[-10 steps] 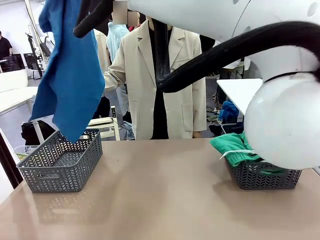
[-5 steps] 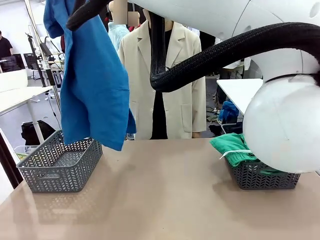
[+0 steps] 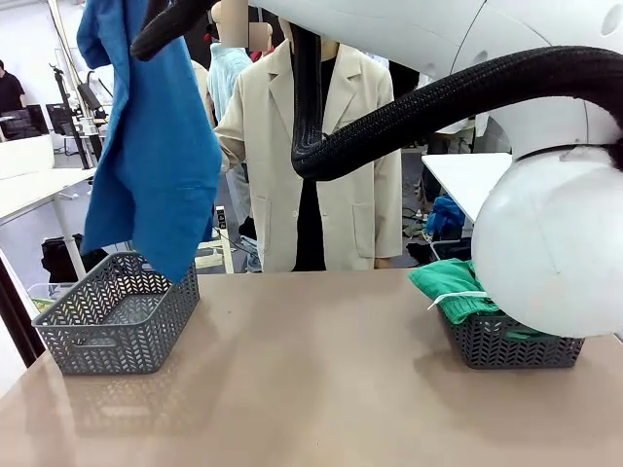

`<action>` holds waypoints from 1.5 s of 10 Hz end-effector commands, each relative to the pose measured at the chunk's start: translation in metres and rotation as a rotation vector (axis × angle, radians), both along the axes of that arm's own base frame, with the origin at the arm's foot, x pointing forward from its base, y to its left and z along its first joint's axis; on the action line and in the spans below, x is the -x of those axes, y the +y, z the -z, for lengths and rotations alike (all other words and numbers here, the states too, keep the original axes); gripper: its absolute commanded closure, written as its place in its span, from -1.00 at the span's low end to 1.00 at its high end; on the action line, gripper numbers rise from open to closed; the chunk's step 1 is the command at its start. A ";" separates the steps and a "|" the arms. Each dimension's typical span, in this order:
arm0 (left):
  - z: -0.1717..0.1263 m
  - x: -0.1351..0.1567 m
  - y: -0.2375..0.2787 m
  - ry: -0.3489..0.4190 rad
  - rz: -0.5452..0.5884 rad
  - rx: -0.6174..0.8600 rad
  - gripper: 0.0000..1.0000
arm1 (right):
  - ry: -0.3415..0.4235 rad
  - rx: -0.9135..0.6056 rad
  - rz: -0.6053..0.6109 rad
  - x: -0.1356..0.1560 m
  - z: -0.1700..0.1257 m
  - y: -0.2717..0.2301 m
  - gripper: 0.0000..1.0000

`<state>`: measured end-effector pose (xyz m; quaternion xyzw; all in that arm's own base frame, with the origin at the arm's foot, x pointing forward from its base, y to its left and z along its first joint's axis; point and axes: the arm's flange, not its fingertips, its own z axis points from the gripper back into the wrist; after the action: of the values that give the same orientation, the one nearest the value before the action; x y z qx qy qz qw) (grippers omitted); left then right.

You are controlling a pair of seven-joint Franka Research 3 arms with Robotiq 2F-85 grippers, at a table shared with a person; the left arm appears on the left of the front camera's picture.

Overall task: Sort the tops and bottoms.
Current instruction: Sort the clothes according to human instructions.

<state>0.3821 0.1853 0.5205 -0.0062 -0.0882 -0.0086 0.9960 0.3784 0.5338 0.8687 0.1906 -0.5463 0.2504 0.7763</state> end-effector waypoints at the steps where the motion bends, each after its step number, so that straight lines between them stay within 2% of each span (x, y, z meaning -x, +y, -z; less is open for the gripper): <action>1: -0.001 0.000 0.003 0.008 0.002 -0.006 -1.00 | 0.009 0.006 -0.010 0.003 -0.002 -0.002 1.00; 3: -0.001 0.000 0.003 0.008 0.002 -0.006 -1.00 | 0.000 0.000 0.000 0.000 0.000 0.000 1.00; 6: -0.001 0.000 0.003 0.008 0.002 -0.006 -1.00 | -0.010 -0.001 -0.099 -0.059 -0.032 0.056 1.00; 8: -0.001 0.000 0.003 0.008 0.002 -0.006 -1.00 | -0.039 -0.146 -0.187 -0.091 -0.045 0.088 1.00; 10: -0.001 0.000 0.003 0.008 0.002 -0.006 -1.00 | -0.070 -0.168 -0.220 -0.117 -0.050 0.127 1.00; 12: -0.001 0.000 0.003 0.008 0.002 -0.006 -1.00 | -0.069 -0.205 -0.233 -0.156 -0.041 0.172 1.00; 15: -0.001 0.000 0.003 0.008 0.002 -0.006 -1.00 | 0.071 -0.197 -0.259 -0.228 0.014 0.233 1.00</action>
<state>0.3825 0.1855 0.5207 -0.0060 -0.0882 -0.0085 0.9961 0.4618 0.5956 0.7411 0.3228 -0.5262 0.2829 0.7341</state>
